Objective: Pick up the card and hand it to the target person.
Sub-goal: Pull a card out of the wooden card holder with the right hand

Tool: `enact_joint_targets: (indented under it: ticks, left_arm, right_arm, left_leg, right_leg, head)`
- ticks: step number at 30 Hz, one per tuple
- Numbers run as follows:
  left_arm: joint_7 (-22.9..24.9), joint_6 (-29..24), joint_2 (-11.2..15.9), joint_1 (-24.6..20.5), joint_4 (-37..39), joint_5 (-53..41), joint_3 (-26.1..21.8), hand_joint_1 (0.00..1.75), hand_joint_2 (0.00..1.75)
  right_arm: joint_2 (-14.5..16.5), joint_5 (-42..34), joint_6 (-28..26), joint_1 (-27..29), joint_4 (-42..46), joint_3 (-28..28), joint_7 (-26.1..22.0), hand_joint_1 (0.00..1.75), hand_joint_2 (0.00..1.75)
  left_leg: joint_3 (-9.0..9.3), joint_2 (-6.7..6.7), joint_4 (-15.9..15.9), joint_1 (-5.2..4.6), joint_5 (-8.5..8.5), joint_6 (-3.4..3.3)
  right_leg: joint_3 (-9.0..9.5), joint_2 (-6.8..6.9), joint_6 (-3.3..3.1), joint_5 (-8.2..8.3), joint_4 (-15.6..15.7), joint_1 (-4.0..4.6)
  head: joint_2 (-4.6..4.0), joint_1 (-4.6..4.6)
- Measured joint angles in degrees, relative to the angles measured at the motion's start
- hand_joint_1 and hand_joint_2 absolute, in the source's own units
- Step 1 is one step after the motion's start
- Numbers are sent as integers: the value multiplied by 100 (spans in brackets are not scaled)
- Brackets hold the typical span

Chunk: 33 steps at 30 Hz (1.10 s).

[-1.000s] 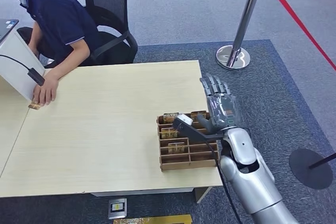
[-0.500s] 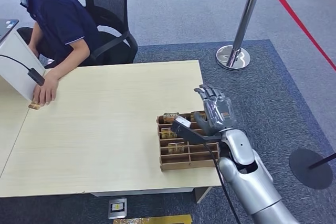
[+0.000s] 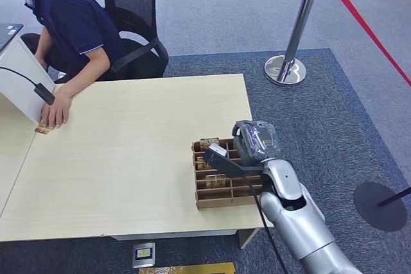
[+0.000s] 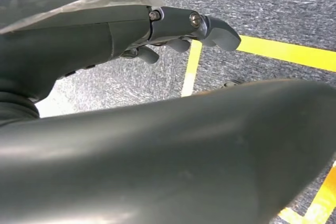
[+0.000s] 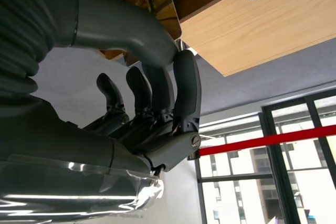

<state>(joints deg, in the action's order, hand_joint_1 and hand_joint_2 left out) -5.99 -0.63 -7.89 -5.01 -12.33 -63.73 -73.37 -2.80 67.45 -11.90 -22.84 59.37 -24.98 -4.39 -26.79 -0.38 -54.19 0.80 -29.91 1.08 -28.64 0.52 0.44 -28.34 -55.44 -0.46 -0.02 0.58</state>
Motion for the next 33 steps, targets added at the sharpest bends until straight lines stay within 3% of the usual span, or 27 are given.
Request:
enact_joint_targets:
  ticks: [6,10,33]
  left_arm:
    - [22,-16,0,1,0,31,-2,0,0]
    - [12,-23,0,1,0,32,-2,0,0]
    - [3,-35,2,1,0,33,-2,0,0]
  right_arm:
    - [10,-24,-16,-3,-121,-2,-8,86,175]
    - [11,-28,-43,-29,-194,-2,-44,74,175]
    - [-70,-65,-169,-109,-330,55,-46,86,175]
  left_leg:
    - [0,0,0,0,0,0]
    - [0,0,0,0,0,0]
    - [1,0,-1,0,0,0]
  right_leg:
    - [0,0,0,0,0,0]
    - [0,0,0,0,0,0]
    - [-1,0,0,0,0,0]
  head:
    - [0,1]
    - [0,1]
    - [0,1]
